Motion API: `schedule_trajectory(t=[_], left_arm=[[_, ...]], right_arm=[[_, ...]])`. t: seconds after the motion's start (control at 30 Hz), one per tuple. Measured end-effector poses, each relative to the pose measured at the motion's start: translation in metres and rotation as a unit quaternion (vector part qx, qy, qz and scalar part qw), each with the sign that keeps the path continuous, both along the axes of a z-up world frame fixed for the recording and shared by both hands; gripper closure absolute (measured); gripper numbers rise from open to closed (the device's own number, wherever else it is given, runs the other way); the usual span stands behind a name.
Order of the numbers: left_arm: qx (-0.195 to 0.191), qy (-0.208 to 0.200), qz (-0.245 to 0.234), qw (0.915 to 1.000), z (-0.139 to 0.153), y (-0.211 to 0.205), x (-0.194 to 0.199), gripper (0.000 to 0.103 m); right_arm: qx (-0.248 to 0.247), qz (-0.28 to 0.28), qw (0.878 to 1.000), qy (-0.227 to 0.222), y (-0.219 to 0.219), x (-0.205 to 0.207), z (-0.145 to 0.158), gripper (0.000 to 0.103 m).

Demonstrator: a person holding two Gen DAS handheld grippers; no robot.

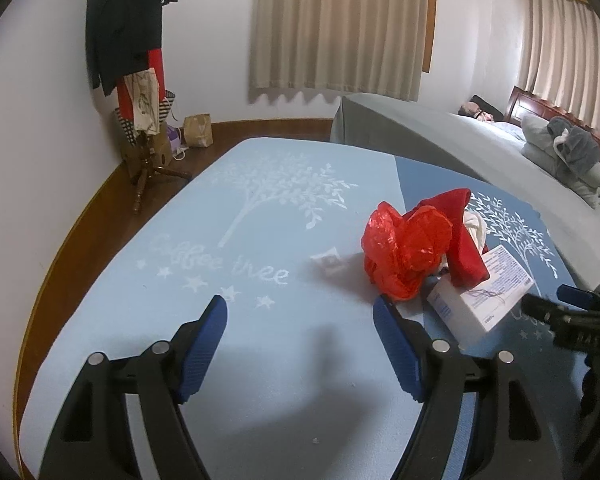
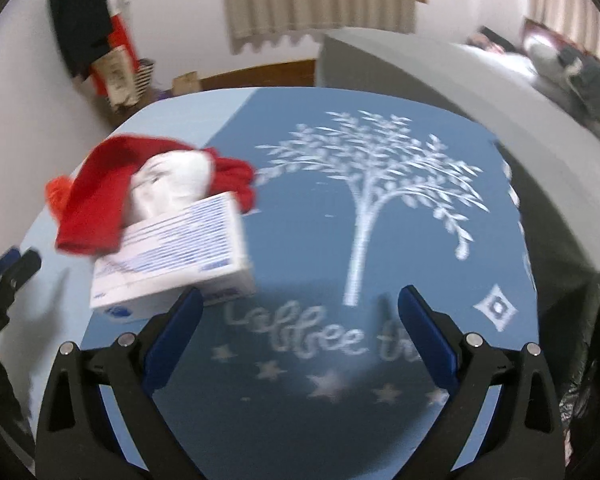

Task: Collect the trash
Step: 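Grasp the white box with the right gripper and lift it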

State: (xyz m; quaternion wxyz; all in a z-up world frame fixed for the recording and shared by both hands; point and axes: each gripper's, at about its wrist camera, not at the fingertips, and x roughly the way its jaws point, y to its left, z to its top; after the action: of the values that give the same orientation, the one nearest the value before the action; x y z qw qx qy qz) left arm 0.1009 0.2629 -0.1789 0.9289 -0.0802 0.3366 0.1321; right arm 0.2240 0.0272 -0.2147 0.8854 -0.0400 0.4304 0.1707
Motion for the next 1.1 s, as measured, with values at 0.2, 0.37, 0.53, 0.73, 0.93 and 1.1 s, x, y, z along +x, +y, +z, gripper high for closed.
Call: schedule_trajectory(t=[0.2,0.37,0.53,0.73,0.93,1.1], left_arm=[[-0.001,-0.002,0.003,1.0000,0.003,0.003,0.000,0.029],[0.005,-0.003,0.009,0.9999,0.004,0.006,-0.004,0.029],[0.002,-0.004,0.016,0.9999,0.005,0.012,-0.006,0.029],[0.002,-0.004,0.009,0.9999,0.005,0.012,-0.004,0.029],[0.002,-0.002,-0.003,1.0000,0.004,0.004,0.000,0.029],[0.002,0.000,-0.008,1.0000,0.003,0.000,0.003,0.029]], right_arm=[[0.046,0.054,0.997,-0.010,0.022,-0.018,0.012,0.008],[0.055,0.088,0.995,-0.001,0.050,-0.027,0.013,0.008],[0.031,0.087,0.996,0.005,0.063,-0.029,0.008,0.008],[0.015,0.062,0.998,0.001,0.041,-0.028,0.008,0.008],[-0.011,0.013,1.000,-0.001,-0.004,-0.017,0.006,0.008],[-0.029,-0.039,0.999,-0.004,-0.039,-0.009,0.005,0.008]])
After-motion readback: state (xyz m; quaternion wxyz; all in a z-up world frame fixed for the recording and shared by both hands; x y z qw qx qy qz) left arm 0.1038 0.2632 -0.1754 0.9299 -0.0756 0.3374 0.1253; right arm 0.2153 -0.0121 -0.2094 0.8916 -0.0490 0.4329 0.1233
